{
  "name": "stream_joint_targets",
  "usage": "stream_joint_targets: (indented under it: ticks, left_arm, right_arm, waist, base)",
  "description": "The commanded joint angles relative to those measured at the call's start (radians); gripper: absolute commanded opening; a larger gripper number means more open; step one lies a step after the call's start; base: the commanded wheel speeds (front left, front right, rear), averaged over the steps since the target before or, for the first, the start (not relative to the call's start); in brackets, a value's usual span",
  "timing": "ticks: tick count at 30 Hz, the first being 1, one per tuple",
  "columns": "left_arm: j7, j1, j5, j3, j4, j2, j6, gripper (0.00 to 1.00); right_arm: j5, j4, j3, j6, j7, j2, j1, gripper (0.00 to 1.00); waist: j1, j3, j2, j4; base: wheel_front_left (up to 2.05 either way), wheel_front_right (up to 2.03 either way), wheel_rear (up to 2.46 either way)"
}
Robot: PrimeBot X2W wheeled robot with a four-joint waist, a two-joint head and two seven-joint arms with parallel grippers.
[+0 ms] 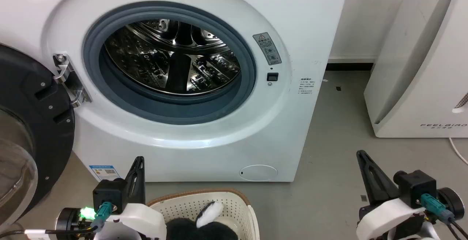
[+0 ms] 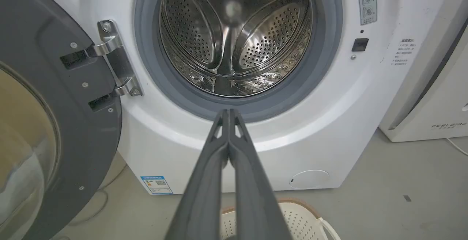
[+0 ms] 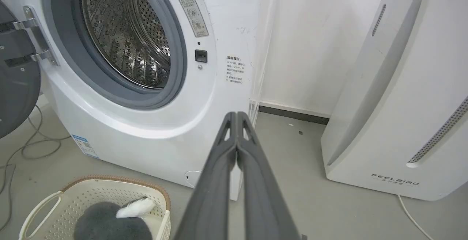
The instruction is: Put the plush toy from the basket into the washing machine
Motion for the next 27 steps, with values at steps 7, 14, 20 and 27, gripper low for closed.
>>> stream_joint_targets:
  ticks: [7, 14, 20, 27]
  left_arm:
    - [0.0, -0.01, 0.003, -0.001, -0.004, 0.001, 0.002, 0.0]
    - [-0.001, 0.0, 0.0, 0.0, 0.001, 0.0, 0.0, 1.0]
    - [-0.014, 0.0, -0.003, -0.007, 0.008, 0.0, 0.003, 1.0]
    - [-0.026, -0.003, -0.006, -0.016, 0.016, 0.0, 0.005, 1.0]
  right_arm:
    - [-0.008, 0.003, 0.0, -0.001, 0.001, 0.0, 0.009, 0.0]
    - [0.001, 0.0, 0.001, 0.0, -0.001, 0.0, 0.0, 1.0]
    - [0.009, 0.003, 0.002, 0.0, -0.014, 0.0, 0.0, 1.0]
    - [0.017, 0.004, 0.004, 0.0, -0.026, 0.0, -0.002, 1.0]
  waist:
    - [0.0, 0.0, -0.0001, 0.0]
    - [0.0, 0.0, -0.0001, 0.0]
    - [0.0, 0.003, -0.0001, -0.001]
    - [0.0, 0.014, -0.0001, -0.003]
  base:
    - [0.0, 0.0, 0.0]
    - [0.0, 0.0, 0.0]
    - [0.0, 0.0, 0.0]
    - [0.0, 0.0, 0.0]
